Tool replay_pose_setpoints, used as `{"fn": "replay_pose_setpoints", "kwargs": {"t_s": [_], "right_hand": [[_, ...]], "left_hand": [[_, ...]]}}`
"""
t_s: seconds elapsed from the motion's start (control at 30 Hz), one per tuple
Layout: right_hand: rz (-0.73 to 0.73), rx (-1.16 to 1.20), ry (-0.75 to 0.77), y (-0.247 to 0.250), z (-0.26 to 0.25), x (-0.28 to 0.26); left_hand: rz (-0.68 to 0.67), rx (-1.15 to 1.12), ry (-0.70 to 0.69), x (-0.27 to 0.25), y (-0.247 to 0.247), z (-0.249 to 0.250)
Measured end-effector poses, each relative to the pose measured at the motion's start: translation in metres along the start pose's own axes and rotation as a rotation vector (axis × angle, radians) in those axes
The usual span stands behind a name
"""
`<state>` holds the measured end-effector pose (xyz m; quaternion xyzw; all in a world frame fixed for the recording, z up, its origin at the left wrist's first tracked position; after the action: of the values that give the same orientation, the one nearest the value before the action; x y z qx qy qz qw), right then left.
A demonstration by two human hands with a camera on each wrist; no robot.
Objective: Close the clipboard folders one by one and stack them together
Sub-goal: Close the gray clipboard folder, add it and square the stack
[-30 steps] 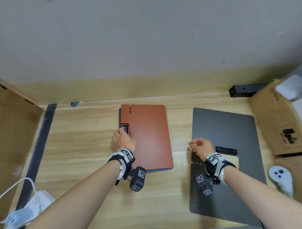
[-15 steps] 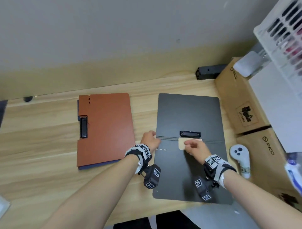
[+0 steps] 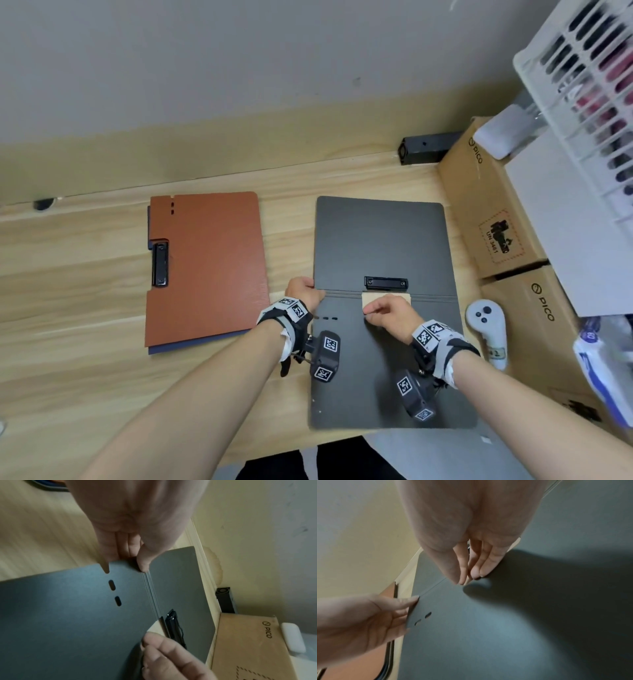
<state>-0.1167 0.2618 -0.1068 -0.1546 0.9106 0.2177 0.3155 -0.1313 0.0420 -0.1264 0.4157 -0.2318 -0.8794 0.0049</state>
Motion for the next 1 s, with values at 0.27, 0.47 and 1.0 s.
{"fn": "replay_pose_setpoints", "kwargs": {"t_s": [0.27,0.47,1.0], "right_hand": [[0.144,0.177,0.115,0.031,-0.055,0.002],[0.315,0.244,0.242,0.062,-0.100,0.005],[0.438,0.434,0.009,0.061,-0.018,0.018]], "left_hand": [[0.094,0.167,-0.125,0.016,0.077,0.006],[0.134,0.296,-0.288,-0.018,0.154,0.059],[0.075,0.682,-0.434,-0.029,0.152,0.073]]}}
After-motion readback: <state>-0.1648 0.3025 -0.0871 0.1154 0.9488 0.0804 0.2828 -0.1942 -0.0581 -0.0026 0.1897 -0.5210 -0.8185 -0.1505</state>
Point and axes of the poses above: each hand's wrist, its own x-axis towards the middle knuckle, its own y-axis out of the back of the hand, z = x × y, the point moved 8 cm from there along x, towards the middle knuckle, and after that the axes turned 7 degrees about x, right-handed, at the moved point
